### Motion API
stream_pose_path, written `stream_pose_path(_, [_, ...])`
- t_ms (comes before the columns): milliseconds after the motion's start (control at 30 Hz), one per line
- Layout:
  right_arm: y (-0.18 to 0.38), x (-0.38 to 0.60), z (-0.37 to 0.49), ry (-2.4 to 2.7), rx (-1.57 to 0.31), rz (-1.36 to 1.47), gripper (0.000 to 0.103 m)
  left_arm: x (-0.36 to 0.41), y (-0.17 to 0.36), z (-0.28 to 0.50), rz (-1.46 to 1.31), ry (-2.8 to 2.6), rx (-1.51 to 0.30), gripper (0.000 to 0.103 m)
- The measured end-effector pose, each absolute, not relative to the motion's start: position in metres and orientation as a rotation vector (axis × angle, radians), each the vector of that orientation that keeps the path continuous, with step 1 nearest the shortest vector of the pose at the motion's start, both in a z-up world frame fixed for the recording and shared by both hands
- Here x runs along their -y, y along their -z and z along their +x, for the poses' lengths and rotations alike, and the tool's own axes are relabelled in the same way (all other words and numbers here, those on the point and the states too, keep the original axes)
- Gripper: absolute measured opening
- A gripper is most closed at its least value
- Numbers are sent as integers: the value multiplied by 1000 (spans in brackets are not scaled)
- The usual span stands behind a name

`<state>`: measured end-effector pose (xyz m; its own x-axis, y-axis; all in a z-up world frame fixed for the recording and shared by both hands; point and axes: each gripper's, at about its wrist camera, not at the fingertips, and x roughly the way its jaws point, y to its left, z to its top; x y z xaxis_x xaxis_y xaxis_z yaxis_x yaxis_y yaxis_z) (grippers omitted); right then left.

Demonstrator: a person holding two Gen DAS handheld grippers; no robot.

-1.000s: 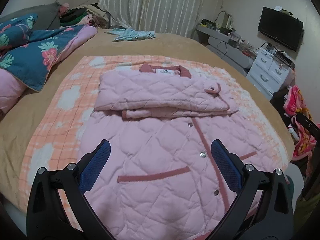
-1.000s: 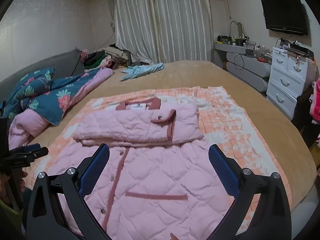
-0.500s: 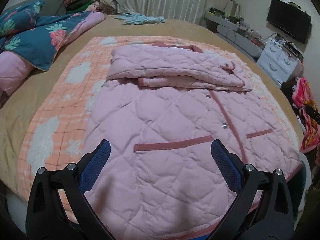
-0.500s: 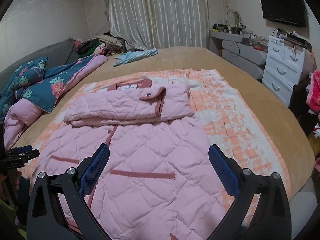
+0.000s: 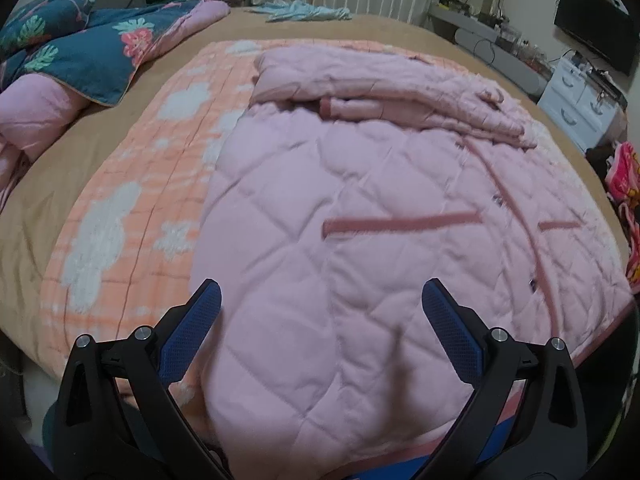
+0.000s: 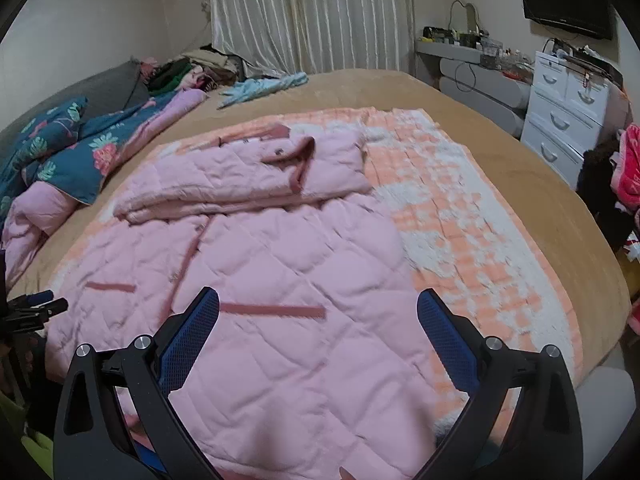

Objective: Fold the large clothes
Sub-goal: 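Move both tools down along the jacket body to the hem, then grasp the jacket hem with both tools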

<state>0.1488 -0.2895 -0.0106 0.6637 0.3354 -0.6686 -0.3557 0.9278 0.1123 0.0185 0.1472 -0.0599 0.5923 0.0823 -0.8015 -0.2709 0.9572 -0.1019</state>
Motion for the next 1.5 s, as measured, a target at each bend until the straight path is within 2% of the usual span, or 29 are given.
stream_pose_path(500, [59, 338, 147, -382, -951, -1, 99, -156, 81, -2, -254, -192, -988, 94])
stream_pose_path(1067, [108, 328, 158, -497, -1192, -63, 96, -172, 101, -10, -320, -222, -1075, 94])
stream_pose_path(1133, [112, 325, 157, -538, -1209, -65, 82, -169, 105, -9, -325, -200, -1095, 94])
stream_pose_path(1300, [110, 322, 148, -591, -1183, -90, 63, -168, 113, -8, -346, -201, -1112, 94])
stream_pose_path(1400, [105, 324, 144, -620, -1158, -58, 44, -166, 114, -7, -350, -199, -1115, 94])
stream_pose_path(1500, [99, 329, 141, -649, -1111, 3, 32, -167, 114, -8, -364, -190, -1110, 94])
